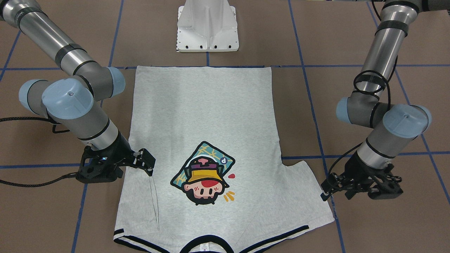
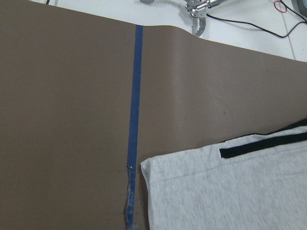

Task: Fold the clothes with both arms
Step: 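Grasp the sleeve nearest the left gripper at its shoulder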

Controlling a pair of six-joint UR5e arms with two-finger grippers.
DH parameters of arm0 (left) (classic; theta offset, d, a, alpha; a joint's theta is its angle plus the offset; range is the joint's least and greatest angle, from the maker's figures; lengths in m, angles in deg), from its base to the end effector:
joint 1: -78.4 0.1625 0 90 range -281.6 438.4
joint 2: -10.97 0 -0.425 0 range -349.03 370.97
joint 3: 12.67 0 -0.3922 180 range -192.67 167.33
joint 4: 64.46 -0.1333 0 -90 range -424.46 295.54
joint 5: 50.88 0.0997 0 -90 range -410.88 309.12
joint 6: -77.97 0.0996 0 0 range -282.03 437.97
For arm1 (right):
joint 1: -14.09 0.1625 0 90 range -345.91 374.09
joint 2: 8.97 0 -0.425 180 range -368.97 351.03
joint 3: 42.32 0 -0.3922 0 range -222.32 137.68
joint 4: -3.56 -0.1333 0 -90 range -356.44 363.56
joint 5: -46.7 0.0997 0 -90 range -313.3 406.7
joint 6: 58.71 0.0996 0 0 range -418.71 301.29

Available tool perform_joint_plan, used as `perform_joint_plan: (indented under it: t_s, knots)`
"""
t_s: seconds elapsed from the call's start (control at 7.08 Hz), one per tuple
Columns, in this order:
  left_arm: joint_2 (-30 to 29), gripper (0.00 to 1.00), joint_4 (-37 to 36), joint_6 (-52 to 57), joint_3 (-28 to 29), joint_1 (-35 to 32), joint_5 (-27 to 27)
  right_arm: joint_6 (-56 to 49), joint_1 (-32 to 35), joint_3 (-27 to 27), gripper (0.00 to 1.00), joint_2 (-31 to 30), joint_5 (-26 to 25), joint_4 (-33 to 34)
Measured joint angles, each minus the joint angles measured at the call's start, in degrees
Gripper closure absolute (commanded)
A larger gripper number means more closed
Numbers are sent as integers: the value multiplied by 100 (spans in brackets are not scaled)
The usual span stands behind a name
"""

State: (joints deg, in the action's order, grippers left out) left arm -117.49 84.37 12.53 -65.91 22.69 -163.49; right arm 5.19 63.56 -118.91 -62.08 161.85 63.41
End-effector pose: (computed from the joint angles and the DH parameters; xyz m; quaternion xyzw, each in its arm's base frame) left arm 0.3640 -0.7025 0.4421 0.1891 0.4870 -0.1322 0.8424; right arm -0.4160 -0.6266 0.3193 0.1162 -0.4670 0.0802 0.8729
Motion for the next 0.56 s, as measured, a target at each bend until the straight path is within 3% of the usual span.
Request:
perform_joint_plan:
  t_s: [0.28, 0.56]
  knots:
    - [-422, 21, 192, -17, 686, 172, 299, -31, -7, -7, 0, -79, -2, -106]
    - [-504, 31, 312, 17, 993, 213, 501, -32, -34, -13, 0, -100, -24, -128]
